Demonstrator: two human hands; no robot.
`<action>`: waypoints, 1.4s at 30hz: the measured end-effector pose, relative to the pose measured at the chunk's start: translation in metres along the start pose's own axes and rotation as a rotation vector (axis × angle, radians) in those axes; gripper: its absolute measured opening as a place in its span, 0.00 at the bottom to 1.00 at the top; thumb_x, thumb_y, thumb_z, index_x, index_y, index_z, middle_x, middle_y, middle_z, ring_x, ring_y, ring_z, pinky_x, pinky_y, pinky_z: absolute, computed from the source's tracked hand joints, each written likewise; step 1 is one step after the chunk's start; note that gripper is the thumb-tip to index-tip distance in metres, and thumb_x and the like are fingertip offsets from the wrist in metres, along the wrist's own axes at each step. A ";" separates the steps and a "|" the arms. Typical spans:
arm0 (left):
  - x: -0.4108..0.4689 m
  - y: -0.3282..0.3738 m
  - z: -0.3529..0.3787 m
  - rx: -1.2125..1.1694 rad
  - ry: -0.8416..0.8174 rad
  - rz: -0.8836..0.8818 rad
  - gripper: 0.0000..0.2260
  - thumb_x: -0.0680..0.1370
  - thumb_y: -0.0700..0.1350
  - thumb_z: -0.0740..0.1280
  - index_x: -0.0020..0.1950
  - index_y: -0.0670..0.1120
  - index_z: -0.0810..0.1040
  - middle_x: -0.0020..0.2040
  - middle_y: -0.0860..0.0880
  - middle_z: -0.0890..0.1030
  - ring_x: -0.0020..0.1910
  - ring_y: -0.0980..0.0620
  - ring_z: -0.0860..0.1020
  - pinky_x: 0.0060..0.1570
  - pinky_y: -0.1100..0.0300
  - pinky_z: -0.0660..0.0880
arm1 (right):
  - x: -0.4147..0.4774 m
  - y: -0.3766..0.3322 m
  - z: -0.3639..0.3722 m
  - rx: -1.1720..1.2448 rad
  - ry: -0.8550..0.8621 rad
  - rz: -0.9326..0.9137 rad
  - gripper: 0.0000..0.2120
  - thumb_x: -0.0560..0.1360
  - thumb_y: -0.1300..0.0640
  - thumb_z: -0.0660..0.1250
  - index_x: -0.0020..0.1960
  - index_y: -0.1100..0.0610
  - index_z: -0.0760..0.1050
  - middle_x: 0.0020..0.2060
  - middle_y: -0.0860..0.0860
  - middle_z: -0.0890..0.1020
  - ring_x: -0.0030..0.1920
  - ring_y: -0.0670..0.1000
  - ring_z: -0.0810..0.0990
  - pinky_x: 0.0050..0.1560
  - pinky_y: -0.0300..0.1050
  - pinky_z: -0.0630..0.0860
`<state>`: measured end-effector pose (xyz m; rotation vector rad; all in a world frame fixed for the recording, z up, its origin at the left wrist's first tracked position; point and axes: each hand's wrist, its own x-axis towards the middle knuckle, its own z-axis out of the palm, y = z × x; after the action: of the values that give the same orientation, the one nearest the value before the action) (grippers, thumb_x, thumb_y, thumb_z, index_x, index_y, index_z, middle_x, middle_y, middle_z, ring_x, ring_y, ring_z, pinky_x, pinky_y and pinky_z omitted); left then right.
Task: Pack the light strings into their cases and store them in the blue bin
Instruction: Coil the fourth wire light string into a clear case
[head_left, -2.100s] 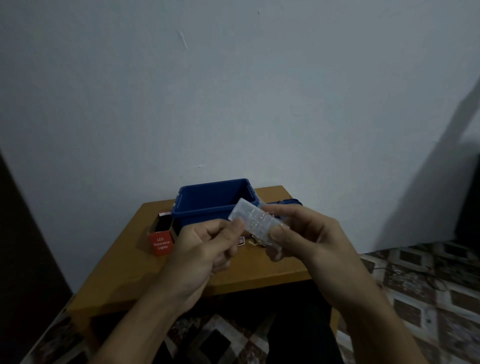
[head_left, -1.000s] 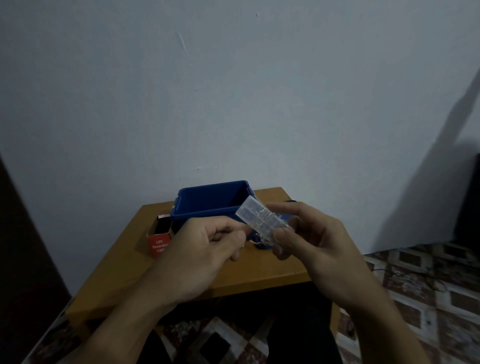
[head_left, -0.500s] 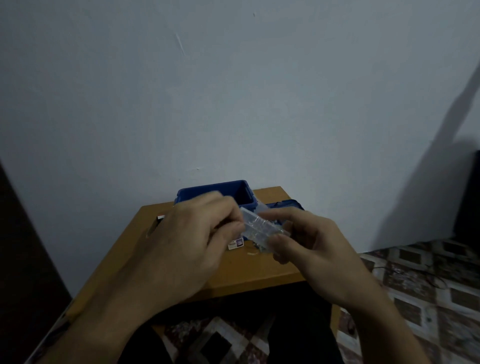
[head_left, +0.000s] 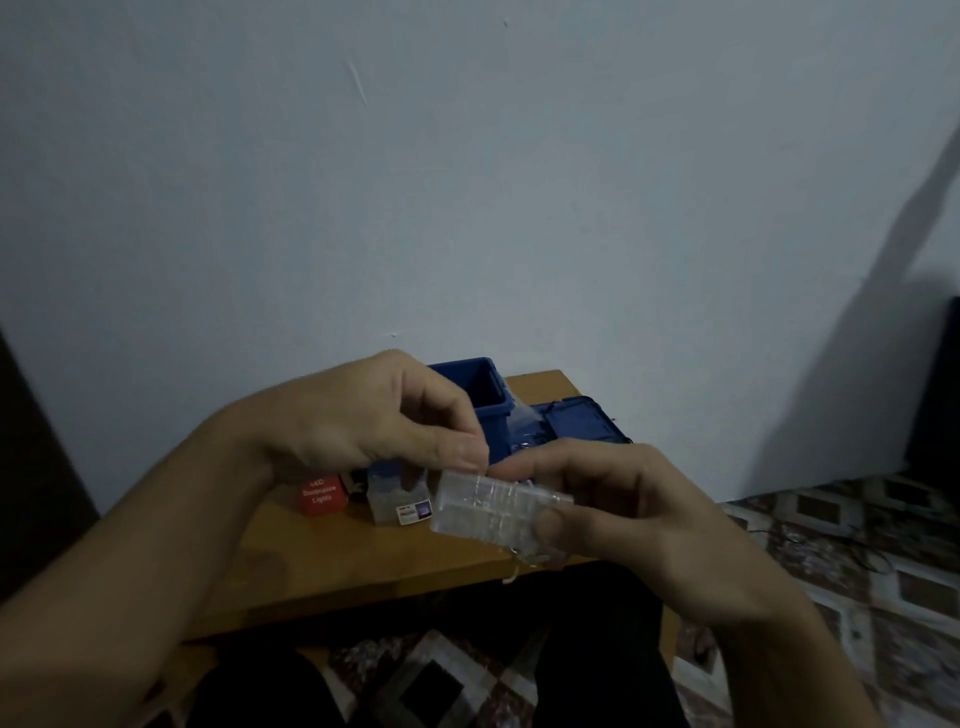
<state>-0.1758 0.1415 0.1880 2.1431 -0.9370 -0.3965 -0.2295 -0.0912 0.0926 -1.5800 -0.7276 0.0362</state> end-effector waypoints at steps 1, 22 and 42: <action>0.001 -0.003 0.000 -0.087 -0.033 -0.009 0.04 0.76 0.43 0.72 0.43 0.44 0.85 0.39 0.44 0.83 0.37 0.46 0.79 0.39 0.55 0.77 | 0.000 0.000 0.000 0.038 -0.017 -0.003 0.14 0.77 0.61 0.68 0.62 0.56 0.81 0.51 0.63 0.81 0.47 0.62 0.81 0.46 0.48 0.80; -0.006 -0.039 0.038 -0.679 0.232 -0.186 0.05 0.73 0.42 0.71 0.46 0.42 0.85 0.46 0.41 0.81 0.45 0.46 0.79 0.42 0.52 0.77 | 0.008 -0.001 0.016 -0.182 0.037 0.109 0.21 0.83 0.61 0.61 0.61 0.36 0.80 0.49 0.49 0.82 0.45 0.54 0.78 0.48 0.46 0.78; -0.016 -0.040 0.058 -0.236 0.456 -0.096 0.07 0.73 0.41 0.73 0.51 0.44 0.85 0.42 0.44 0.86 0.41 0.47 0.84 0.43 0.57 0.82 | 0.013 0.016 0.012 -0.366 0.095 0.099 0.19 0.83 0.57 0.63 0.65 0.34 0.74 0.35 0.44 0.77 0.43 0.56 0.80 0.49 0.59 0.80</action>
<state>-0.1977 0.1408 0.1191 1.9474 -0.5031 -0.0516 -0.2174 -0.0739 0.0812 -1.9523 -0.6031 -0.1040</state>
